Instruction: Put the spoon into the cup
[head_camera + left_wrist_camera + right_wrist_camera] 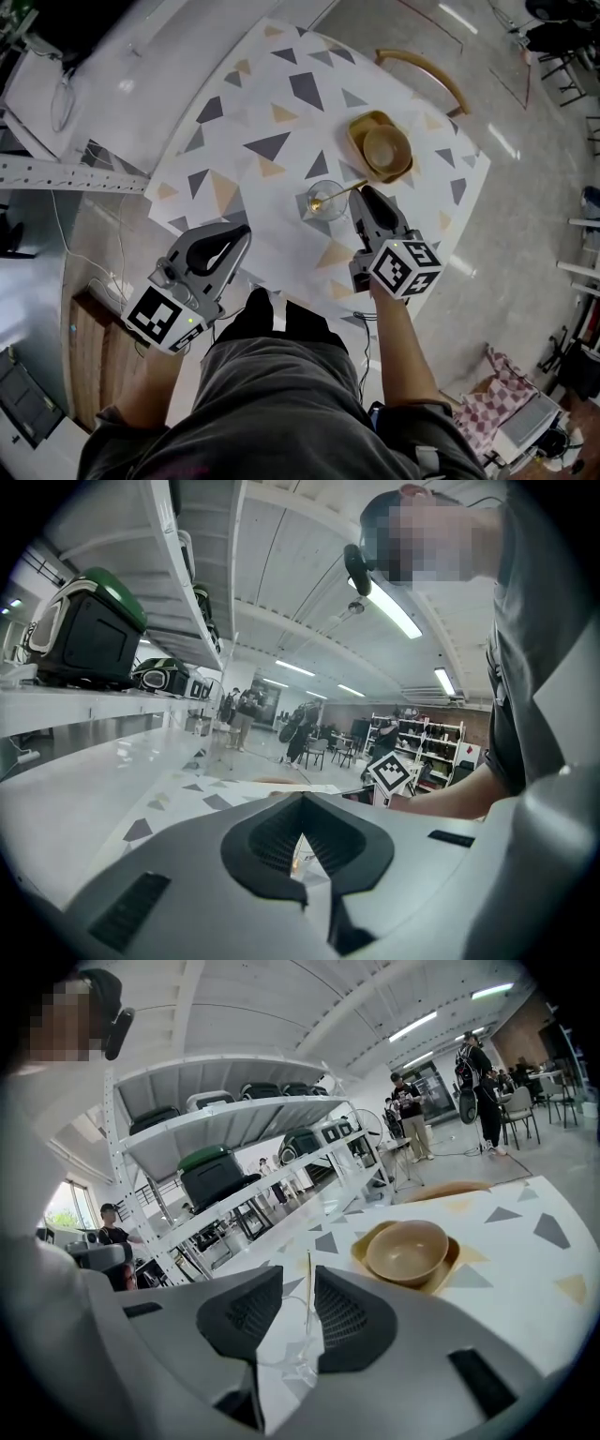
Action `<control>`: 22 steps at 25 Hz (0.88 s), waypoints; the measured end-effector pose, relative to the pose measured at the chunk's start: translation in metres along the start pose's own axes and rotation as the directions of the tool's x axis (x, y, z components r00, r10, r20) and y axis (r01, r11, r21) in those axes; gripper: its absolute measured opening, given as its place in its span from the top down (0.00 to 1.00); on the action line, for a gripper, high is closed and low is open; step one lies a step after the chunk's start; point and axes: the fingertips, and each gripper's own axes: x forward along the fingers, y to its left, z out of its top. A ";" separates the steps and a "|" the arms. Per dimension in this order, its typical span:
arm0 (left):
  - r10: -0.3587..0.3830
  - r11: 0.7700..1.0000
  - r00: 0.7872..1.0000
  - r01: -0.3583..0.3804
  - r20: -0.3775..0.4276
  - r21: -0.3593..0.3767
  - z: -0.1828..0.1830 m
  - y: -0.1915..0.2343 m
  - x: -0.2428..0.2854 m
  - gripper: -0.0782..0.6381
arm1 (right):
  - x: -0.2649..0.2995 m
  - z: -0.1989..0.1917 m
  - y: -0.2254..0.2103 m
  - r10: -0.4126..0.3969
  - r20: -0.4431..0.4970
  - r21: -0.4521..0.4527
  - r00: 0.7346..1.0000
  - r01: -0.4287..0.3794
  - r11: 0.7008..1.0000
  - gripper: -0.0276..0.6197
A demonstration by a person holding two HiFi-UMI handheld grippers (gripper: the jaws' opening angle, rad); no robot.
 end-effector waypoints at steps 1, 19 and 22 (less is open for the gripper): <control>-0.005 1.000 1.000 0.005 0.004 0.004 0.002 0.000 -0.001 0.87 | -0.003 0.002 0.001 -0.007 0.008 0.000 1.000 0.007 1.000 0.80; -0.127 0.989 0.990 0.121 0.067 0.085 0.038 -0.024 -0.025 0.87 | -0.081 0.024 0.037 -0.098 0.138 -0.047 0.986 0.105 0.993 0.82; -0.144 0.986 0.986 0.137 0.078 0.098 0.043 -0.029 -0.029 0.87 | -0.093 0.027 0.049 -0.090 0.156 -0.051 0.984 0.099 0.994 0.82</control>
